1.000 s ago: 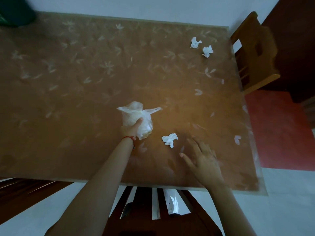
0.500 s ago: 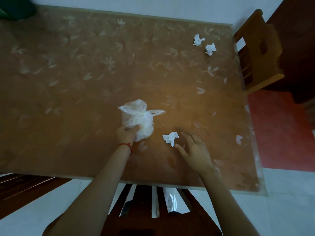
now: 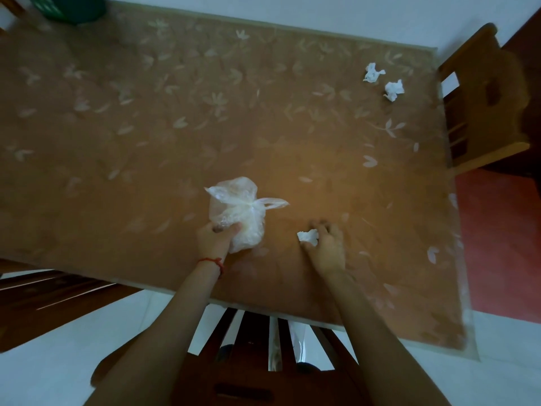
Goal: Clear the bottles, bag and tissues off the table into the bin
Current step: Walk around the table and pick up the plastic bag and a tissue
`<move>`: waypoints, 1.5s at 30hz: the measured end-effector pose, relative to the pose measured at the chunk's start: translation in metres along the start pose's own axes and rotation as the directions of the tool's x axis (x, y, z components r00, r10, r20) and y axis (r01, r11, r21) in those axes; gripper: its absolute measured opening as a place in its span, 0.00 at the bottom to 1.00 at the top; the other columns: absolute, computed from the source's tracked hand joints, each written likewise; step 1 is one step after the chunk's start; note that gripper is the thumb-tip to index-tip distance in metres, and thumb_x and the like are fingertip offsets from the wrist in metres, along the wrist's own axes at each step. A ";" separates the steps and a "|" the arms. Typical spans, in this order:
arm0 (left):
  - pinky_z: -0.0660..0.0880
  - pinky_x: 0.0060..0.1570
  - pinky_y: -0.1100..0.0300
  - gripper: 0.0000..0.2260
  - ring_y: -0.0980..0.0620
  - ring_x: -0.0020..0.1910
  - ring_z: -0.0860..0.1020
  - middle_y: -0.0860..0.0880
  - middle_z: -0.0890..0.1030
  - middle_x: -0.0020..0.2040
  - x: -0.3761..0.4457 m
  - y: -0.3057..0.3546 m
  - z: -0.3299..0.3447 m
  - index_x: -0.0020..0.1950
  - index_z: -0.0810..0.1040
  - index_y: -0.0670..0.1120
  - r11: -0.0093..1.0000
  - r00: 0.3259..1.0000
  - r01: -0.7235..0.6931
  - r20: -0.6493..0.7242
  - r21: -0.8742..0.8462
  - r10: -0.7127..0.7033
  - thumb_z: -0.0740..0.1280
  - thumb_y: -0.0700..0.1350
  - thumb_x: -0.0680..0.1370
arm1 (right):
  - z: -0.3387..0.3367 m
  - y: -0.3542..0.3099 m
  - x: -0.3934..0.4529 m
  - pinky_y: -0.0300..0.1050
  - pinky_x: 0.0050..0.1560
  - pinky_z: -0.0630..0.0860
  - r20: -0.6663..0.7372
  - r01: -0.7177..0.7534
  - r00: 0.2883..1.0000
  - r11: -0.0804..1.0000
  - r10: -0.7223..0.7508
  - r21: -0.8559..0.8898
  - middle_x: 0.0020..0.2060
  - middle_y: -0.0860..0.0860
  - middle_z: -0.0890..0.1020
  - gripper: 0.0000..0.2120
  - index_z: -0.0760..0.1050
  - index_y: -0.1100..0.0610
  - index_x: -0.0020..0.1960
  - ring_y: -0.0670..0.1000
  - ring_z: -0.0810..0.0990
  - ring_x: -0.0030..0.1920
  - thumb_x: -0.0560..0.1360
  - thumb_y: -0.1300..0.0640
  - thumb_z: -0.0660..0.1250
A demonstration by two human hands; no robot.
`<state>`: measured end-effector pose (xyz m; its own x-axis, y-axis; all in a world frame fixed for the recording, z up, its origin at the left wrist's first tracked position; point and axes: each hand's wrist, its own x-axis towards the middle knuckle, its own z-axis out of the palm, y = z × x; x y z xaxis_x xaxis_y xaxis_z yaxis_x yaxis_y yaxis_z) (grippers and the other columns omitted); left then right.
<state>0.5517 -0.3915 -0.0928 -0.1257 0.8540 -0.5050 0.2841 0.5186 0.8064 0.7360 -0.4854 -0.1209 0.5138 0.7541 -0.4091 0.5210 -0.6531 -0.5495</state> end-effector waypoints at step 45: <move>0.73 0.32 0.56 0.13 0.38 0.37 0.76 0.29 0.76 0.40 -0.128 -0.016 -0.174 0.40 0.76 0.28 0.944 0.796 -0.206 -0.605 -0.257 0.009 0.72 0.39 0.70 | -0.002 -0.141 -0.104 0.33 0.34 0.74 0.315 0.115 0.880 0.803 -0.356 0.585 0.33 0.49 0.82 0.09 0.82 0.60 0.47 0.43 0.80 0.33 0.70 0.56 0.72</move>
<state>0.3975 -0.5016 0.0125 -0.6727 0.7100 -0.2082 0.0501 0.3244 0.9446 0.6107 -0.4718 0.0007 0.0514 0.9178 -0.3938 0.0790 -0.3968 -0.9145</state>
